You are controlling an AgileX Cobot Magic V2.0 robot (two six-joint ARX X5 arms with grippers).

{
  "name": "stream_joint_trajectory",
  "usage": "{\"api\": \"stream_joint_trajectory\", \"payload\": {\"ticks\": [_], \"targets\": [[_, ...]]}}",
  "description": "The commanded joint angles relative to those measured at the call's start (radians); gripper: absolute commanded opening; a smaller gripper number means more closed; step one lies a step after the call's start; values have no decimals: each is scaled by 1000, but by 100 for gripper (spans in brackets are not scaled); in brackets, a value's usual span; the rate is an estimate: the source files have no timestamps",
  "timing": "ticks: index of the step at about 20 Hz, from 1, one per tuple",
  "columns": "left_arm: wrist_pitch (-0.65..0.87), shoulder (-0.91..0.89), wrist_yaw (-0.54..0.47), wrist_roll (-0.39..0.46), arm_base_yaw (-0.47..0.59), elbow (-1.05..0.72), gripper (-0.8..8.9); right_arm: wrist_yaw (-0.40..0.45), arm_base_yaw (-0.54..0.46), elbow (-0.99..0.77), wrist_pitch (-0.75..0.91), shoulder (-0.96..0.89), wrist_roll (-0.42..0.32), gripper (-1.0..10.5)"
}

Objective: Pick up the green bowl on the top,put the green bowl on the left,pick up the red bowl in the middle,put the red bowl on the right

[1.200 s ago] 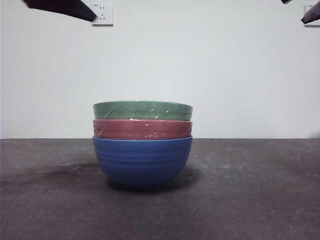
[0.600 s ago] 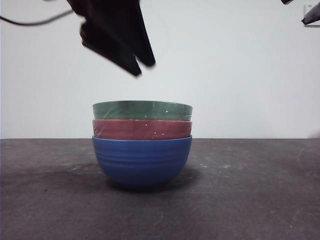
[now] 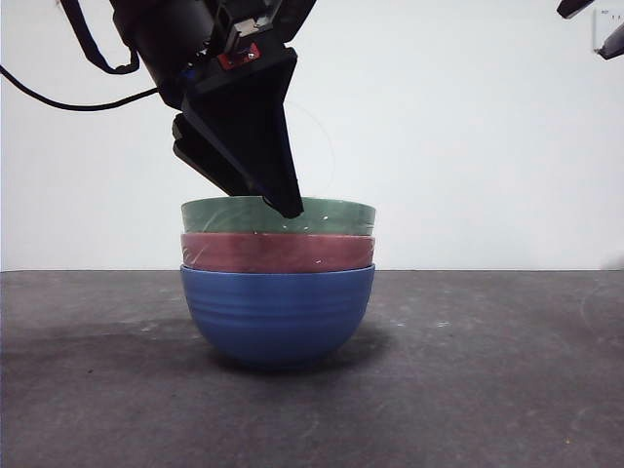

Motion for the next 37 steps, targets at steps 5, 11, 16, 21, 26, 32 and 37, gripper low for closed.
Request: {"api": "stream_joint_trajectory", "payload": {"ticks": [5, 11, 16, 21, 26, 32, 37], "targets": [[-7, 6, -1, 59, -4, -2, -10, -1, 3, 3, -4, 2, -1, 280], [15, 6, -2, 60, -4, 34, -9, 0, 3, 3, -4, 2, -1, 280], [-228, 1, -4, 46, -3, 264, -9, 0, 3, 3, -4, 2, -1, 280], [-386, -123, -212, -75, 7, 377, -9, 2, 3, 3, -5, 2, -1, 279], [-325, -295, -343, -200, 71, 186, -9, 2, 3, 3, -9, 2, -1, 279], [-57, -336, -387, -293, 85, -167, -9, 2, 3, 3, -9, 2, -1, 279], [58, -261, -372, -293, 80, -279, -9, 2, 3, 3, -9, 2, 0, 279]]}}
